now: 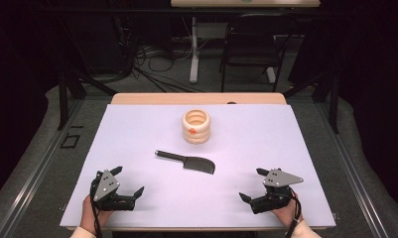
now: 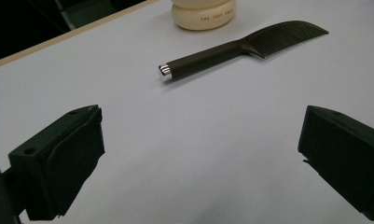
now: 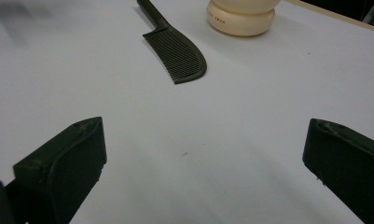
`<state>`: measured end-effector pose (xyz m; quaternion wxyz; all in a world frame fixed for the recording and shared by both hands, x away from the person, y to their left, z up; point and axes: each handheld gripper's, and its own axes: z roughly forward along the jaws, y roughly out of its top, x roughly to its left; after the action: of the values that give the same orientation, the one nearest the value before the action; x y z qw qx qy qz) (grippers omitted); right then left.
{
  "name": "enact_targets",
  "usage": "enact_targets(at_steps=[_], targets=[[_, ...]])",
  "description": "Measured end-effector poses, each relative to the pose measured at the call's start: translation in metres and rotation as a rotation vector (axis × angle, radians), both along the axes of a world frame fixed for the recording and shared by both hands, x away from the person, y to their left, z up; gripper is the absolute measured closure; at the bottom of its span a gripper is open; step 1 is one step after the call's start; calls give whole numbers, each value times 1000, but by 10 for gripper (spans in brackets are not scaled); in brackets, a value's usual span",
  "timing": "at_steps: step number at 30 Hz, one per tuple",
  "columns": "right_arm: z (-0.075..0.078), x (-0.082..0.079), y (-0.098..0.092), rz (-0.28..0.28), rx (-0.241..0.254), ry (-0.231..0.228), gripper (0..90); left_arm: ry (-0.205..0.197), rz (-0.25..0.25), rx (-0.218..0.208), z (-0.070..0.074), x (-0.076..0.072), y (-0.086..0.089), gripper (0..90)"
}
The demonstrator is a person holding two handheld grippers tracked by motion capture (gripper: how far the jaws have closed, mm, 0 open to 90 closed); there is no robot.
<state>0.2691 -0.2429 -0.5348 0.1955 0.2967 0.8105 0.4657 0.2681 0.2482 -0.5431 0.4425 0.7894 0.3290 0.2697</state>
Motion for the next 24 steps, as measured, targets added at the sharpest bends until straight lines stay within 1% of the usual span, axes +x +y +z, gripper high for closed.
enact_targets(at_steps=[5,6,9,10,15,16,19,21,22,24], targets=[[0,0,1,1,-4,2,0,6,11,4,1,3,1,3],[0,0,1,0,-4,1,0,8,14,12,2,4,1,3],[-1,1,1,0,-5,5,0,16,13,18,2,7,1,3],[-1,1,1,2,-6,6,0,25,10,21,2,9,0,3],[-2,2,2,6,-11,8,0,28,19,19,3,14,-1,2],[-2,1,2,6,-11,8,0,35,19,22,3,16,-2,2],[-2,2,2,4,-11,9,0,39,18,24,4,19,-4,2],[-2,2,2,3,-11,13,0,47,15,31,4,22,-6,2],[-2,2,2,4,-11,11,0,63,16,35,4,25,-7,3],[-2,2,2,4,-11,10,0,66,15,36,4,27,-8,3]])
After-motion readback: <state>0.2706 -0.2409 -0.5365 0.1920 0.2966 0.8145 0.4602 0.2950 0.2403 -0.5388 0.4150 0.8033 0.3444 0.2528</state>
